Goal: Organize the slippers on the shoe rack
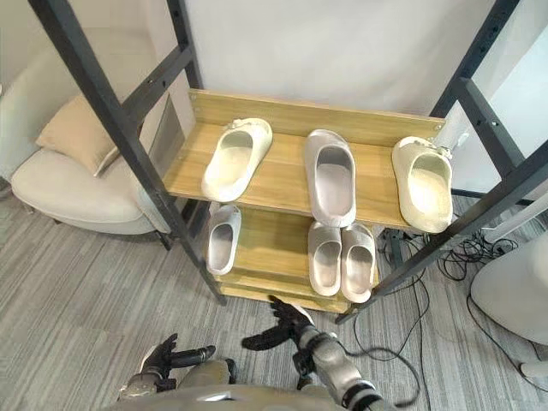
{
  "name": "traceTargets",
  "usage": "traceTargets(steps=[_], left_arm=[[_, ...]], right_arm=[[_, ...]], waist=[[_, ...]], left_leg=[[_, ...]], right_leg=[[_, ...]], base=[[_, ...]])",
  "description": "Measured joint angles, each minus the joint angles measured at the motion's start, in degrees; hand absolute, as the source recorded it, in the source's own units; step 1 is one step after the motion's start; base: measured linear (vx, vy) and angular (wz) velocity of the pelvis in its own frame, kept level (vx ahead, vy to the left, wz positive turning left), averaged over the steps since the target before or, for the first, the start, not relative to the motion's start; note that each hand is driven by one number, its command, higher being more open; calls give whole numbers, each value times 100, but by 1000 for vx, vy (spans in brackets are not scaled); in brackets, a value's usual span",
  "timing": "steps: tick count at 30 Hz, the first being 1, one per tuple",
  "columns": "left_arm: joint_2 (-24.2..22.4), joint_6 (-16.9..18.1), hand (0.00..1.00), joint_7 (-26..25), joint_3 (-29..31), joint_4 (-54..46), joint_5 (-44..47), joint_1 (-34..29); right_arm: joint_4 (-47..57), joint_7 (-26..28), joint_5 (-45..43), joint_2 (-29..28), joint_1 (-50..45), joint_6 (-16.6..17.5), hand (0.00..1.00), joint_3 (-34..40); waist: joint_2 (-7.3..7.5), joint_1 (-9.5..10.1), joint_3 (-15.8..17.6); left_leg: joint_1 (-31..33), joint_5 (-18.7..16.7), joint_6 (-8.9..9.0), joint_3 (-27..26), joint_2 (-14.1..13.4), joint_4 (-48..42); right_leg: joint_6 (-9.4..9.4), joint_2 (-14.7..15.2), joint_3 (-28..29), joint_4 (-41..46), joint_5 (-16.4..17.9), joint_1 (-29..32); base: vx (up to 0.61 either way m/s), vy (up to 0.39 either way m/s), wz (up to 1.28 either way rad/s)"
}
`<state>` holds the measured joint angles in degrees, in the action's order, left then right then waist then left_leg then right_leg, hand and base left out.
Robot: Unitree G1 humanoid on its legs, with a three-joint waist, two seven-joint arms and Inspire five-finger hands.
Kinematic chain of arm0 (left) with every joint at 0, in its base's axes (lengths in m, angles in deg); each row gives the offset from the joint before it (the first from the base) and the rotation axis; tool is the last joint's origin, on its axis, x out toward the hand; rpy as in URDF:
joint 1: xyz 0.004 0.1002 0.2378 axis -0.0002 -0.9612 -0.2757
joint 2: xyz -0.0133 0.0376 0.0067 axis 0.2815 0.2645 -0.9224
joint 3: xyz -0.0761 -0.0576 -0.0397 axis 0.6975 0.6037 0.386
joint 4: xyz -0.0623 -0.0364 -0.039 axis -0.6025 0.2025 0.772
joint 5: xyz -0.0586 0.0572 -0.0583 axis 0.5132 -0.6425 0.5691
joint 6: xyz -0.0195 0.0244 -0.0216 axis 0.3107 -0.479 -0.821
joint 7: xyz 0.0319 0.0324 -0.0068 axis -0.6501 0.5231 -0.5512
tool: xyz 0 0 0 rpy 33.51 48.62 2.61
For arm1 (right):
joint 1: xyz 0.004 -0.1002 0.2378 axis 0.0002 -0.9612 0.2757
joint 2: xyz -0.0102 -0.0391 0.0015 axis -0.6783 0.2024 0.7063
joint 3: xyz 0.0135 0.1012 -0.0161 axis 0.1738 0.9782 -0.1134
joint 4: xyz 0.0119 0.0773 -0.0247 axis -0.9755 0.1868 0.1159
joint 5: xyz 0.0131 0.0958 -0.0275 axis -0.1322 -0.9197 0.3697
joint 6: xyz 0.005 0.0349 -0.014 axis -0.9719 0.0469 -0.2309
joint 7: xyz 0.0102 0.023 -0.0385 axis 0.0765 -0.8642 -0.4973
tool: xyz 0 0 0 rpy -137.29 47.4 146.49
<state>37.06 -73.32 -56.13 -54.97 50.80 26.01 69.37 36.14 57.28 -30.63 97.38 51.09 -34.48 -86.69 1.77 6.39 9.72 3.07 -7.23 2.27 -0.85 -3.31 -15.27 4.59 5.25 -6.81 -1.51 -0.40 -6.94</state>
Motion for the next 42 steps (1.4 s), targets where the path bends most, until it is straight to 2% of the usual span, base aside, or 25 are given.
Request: traceTargets(steps=[3, 9, 13, 15, 19, 25, 30, 35, 38, 39, 42], left_arm=[[3, 0, 100, 6, -3, -44, -13, 16], [19, 59, 100, -12, -19, -95, -120, 37], [48, 130, 100, -27, -195, -124, -123, 20], [78, 131, 100, -28, -277, -123, -171, 28], [99, 131, 100, -42, -479, -118, -224, 34], [43, 134, 100, -112, -593, -6, -213, 13], [8, 135, 100, -118, -635, 46, -212, -19], [6, 143, 100, -124, -635, 43, -212, -94], [6, 147, 100, -143, -635, 43, -212, -110], [6, 147, 100, -143, -635, 43, -212, -110], [4, 147, 100, -165, -649, 42, -217, -139]], right_arm=[[872, 292, -52, 224, 214, -64, 100, -556], [2703, 829, -1143, 994, 468, -81, 100, -1136], [4105, 987, -1962, 1782, 618, -18, 100, -1161], [4606, 984, -2245, 1867, 646, 113, 100, -979], [5175, 873, -2265, 1685, 646, 456, 100, -457], [5689, 381, -2265, 1107, 409, 900, 100, 334], [5914, 145, -2258, 791, 262, 1070, 100, 874], [5981, -162, -2177, 364, 145, 1238, 100, 1354], [6027, -673, -1543, 150, 136, 1390, 100, 1748], [6027, -677, -1536, 149, 136, 1391, 100, 1752], [6060, -1251, -568, 98, 137, 1463, 100, 2183]], waist=[[32, 90, 43], [17, 109, 142], [1, 71, 145], [0, -33, 143], [-79, -93, 98], [-239, -181, -9], [-337, -276, -79], [-350, -364, -138], [-349, -374, -138], [-349, -374, -138], [-350, -379, -164]], left_leg=[[1, -3, 17, 10, 2, 3], [10, -36, 63, -24, -2, -4], [7, -103, 58, -125, -82, -110], [-2, -109, 62, -142, -99, -113], [-35, -128, 65, -189, -117, -121], [-83, -183, 112, -205, -124, -140], [-96, -158, 73, -204, -131, -140], [-107, -157, 71, -204, -136, -132], [-166, -157, 71, -212, -134, -106], [-167, -157, 71, -212, -134, -105], [-215, -158, 73, -220, -139, -82]], right_leg=[[-9, 2, -7, -1, -13, 1], [3, 7, 24, 20, -19, 23], [-11, -52, 120, 43, -11, 36], [-16, -65, 141, 44, -9, 36], [-20, -74, 200, 52, -8, 30], [-31, -75, 211, 59, 0, -12], [-32, -81, 212, 53, 0, -26], [-32, -86, 216, 36, -1, -40], [-35, -85, 220, 14, -3, -100], [-35, -85, 221, 14, -3, -101], [-36, -88, 225, -5, -3, -145]], base=[[-16, -2, 1], [6, 1, -2], [24, -5, -13], [22, -12, -7], [7, -1, -7], [0, 0, 0], [0, 0, 0], [0, 0, 0], [0, 0, 0], [0, 0, 0], [0, 0, 0]])
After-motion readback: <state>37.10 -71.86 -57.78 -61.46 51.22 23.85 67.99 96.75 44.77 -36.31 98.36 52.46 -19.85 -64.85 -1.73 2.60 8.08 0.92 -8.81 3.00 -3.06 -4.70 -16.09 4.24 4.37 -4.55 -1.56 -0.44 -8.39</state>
